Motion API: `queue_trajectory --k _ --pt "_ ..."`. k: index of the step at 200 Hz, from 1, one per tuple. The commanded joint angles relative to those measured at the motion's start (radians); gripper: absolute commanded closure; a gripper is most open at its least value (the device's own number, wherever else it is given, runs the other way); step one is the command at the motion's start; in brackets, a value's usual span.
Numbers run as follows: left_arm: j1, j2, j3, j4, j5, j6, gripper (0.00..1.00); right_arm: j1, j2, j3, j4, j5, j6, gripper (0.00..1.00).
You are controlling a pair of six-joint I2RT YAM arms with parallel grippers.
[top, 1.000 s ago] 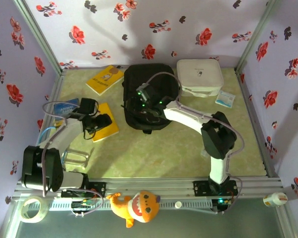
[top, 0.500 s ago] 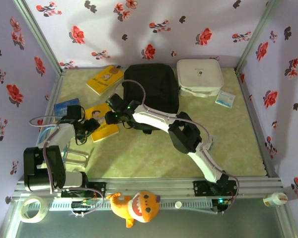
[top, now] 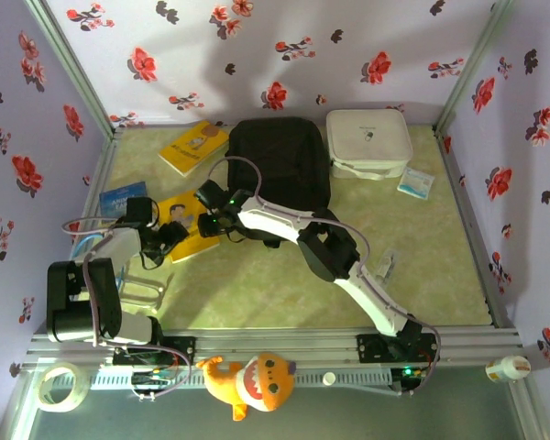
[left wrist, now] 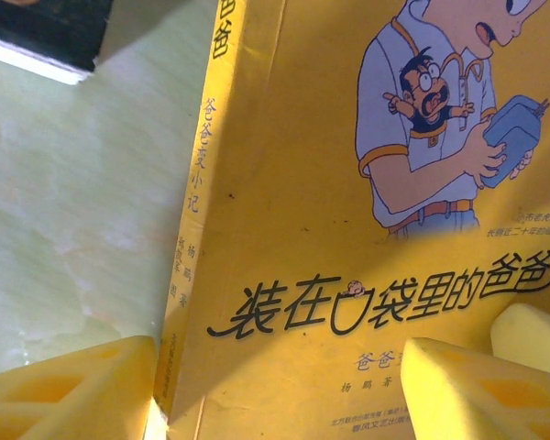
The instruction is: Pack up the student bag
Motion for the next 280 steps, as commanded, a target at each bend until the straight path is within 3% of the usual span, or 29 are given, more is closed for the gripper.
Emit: queue_trajectory --k 1,67,97,164,194,220,245,280 --pt "0.006 -0.008 -0.009 0.028 0.076 0.013 0.31 0.007 0.046 0.013 -0.04 -0.033 0.013 0.65" --pt "0.006 -0.156 0.066 0.018 0.266 -0.084 0.42 -0.004 0.034 -0.039 0.03 -0.095 0.076 0.66" --pt "0.006 -0.195 0.052 0.017 0.276 -0.09 0.47 -0.013 0.018 -0.078 0.079 -0.125 0.104 0.66" --pt "0.004 -0.115 0.028 0.087 0.29 -0.124 0.6 -0.022 0.012 -0.103 0.112 -0.148 0.13 0.67" --pt "0.005 -0.098 0.031 0.073 0.259 -0.111 0.74 -0.026 -0.013 -0.108 0.126 -0.143 0.132 0.67" --pt "0.004 -0.138 0.065 0.003 0.183 -0.063 0.91 -0.041 -0.085 -0.112 0.144 -0.133 0.145 0.64" --pt "0.007 -0.18 0.137 -0.082 0.135 0.009 1.0 -0.064 -0.228 -0.199 0.225 -0.138 0.19 0.57" --pt "0.007 -0.249 0.23 -0.137 0.112 0.042 1.0 -0.102 -0.478 -0.47 0.456 -0.13 0.287 0.41"
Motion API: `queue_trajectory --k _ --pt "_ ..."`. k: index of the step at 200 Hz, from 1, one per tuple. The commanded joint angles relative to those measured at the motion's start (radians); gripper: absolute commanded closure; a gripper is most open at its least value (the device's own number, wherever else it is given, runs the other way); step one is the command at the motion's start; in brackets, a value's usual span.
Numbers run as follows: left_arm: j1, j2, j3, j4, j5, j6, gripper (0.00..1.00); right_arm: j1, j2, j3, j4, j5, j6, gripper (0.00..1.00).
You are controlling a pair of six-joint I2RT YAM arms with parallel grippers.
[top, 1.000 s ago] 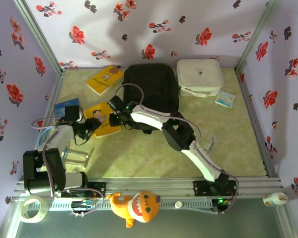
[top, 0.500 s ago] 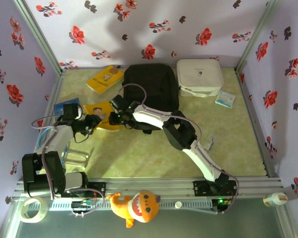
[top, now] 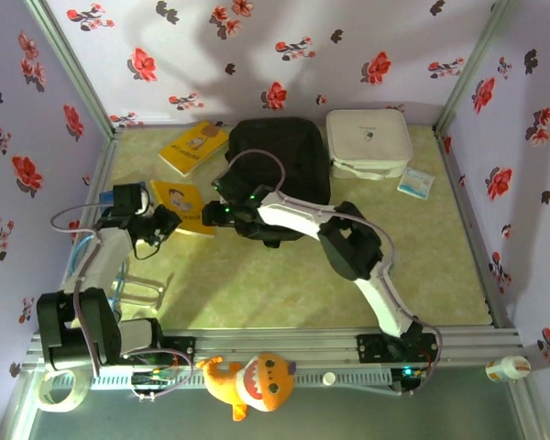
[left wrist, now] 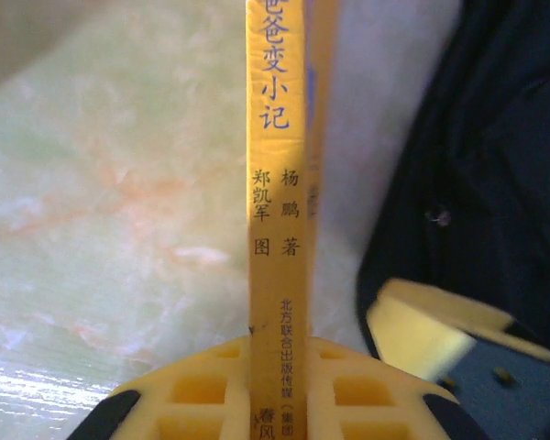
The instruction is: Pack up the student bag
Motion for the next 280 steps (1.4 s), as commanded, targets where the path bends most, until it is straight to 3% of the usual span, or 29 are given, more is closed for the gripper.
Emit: queue_trajectory --k 1,34,64,97,142,199,231,280 --pt "-0.004 -0.07 0.094 -0.037 -0.028 0.062 1.0 -0.035 -0.198 -0.133 0.198 -0.008 0.085 0.41" --pt "-0.007 -0.106 0.187 -0.03 -0.034 0.047 1.0 -0.085 -0.362 -0.386 0.413 -0.057 0.184 0.31" --pt "-0.046 -0.088 0.224 0.11 0.04 -0.061 1.0 -0.137 -0.477 -0.572 0.574 -0.064 0.279 0.24" --pt "-0.148 -0.042 0.208 0.411 0.068 -0.265 1.0 -0.176 -0.581 -0.732 0.732 -0.037 0.35 0.11" --pt "-0.281 0.078 0.14 0.854 0.052 -0.548 1.0 -0.209 -0.653 -0.843 0.854 0.02 0.52 0.03" --pt "-0.398 0.159 0.148 0.993 0.012 -0.651 1.0 -0.218 -0.61 -0.832 1.022 0.067 0.745 0.02" --pt "-0.425 0.178 0.142 1.025 0.012 -0.682 1.0 -0.247 -0.518 -0.744 1.169 -0.014 0.86 0.04" --pt "-0.444 0.17 0.125 1.056 0.029 -0.698 1.0 -0.254 -0.462 -0.66 1.109 0.016 0.889 0.08"
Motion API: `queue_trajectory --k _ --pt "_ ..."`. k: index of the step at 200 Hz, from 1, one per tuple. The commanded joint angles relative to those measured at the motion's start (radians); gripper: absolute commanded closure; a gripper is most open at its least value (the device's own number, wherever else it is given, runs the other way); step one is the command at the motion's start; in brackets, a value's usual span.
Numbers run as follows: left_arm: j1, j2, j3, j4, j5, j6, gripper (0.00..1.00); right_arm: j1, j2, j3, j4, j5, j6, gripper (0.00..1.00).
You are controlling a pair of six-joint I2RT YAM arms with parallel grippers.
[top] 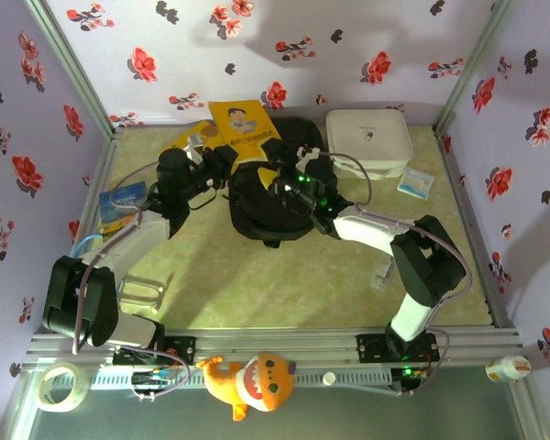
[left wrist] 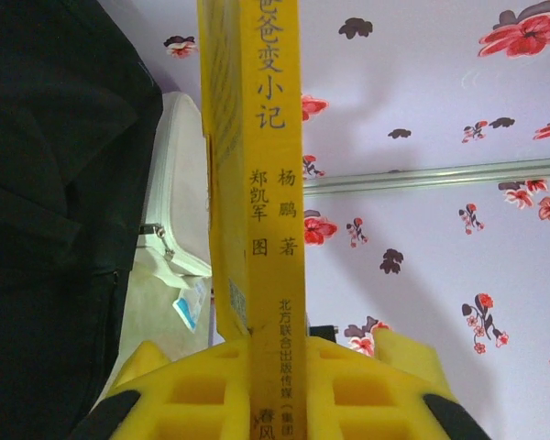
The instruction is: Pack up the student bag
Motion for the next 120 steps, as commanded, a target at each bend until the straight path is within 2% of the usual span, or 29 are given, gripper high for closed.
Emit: queue_trajectory --k 1,25,120 --pt "-0.01 -0.014 0.0 0.127 0.006 -0.006 1.0 -0.007 0.024 0.054 0.042 0.01 0.044 0.08" --pt "-0.012 -0.015 -0.008 0.128 0.006 -0.008 1.0 -0.008 0.032 0.077 0.008 0.03 0.043 0.15" --pt "-0.02 -0.015 -0.016 0.11 0.023 0.015 1.0 -0.009 0.074 0.088 0.004 0.077 0.034 0.76"
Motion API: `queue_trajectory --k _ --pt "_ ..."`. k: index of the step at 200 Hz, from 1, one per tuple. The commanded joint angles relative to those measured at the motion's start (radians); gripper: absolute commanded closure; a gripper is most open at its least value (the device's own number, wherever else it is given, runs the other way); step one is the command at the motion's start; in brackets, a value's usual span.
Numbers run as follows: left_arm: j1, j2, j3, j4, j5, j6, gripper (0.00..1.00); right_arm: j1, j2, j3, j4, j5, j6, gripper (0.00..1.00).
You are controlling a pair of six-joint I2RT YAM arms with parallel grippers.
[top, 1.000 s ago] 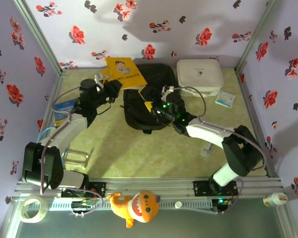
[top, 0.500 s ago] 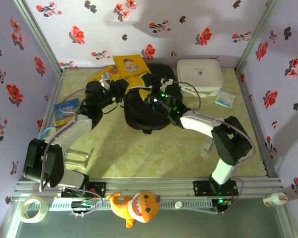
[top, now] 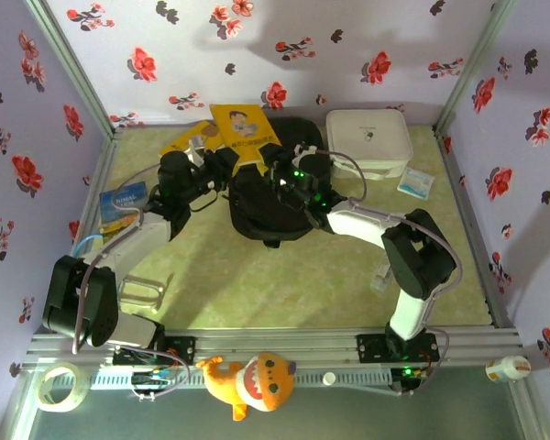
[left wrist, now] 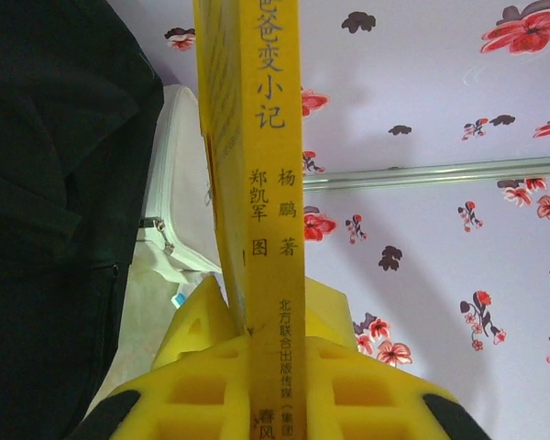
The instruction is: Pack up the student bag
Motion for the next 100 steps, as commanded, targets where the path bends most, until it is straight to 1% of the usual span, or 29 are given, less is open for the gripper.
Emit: queue_trajectory --k 1,17,25,34,46,56,69,80,89,100 --pt "-0.01 -0.015 0.002 0.088 0.021 0.027 1.0 -0.006 0.004 0.022 0.013 0.029 -0.01 0.77" --pt "-0.011 -0.024 0.0 0.049 0.022 0.057 0.99 -0.006 -0.016 0.0 -0.001 0.049 -0.032 0.85" --pt "-0.011 -0.032 0.003 0.007 0.024 0.082 0.92 -0.007 -0.03 -0.013 -0.02 0.06 -0.05 0.86" --pt "-0.01 -0.04 0.009 -0.06 0.024 0.129 0.79 -0.01 -0.053 -0.027 -0.048 0.07 -0.079 0.87" --pt "-0.011 -0.052 0.028 -0.185 0.022 0.228 0.61 -0.018 -0.089 -0.053 -0.1 0.083 -0.124 0.89" --pt "-0.01 -0.057 0.055 -0.308 0.016 0.334 0.5 -0.026 -0.126 -0.079 -0.14 0.093 -0.166 0.9" --pt "-0.011 -0.056 0.094 -0.482 -0.015 0.474 0.4 -0.038 -0.177 -0.12 -0.194 0.112 -0.222 0.9" --pt "-0.01 -0.048 0.125 -0.609 -0.059 0.585 0.34 -0.05 -0.22 -0.152 -0.246 0.122 -0.272 0.9" --pt "-0.011 -0.037 0.141 -0.671 -0.09 0.653 0.28 -0.059 -0.257 -0.177 -0.289 0.132 -0.304 0.9" --pt "-0.01 -0.012 0.16 -0.717 -0.117 0.715 0.23 -0.067 -0.304 -0.209 -0.342 0.151 -0.364 0.9"
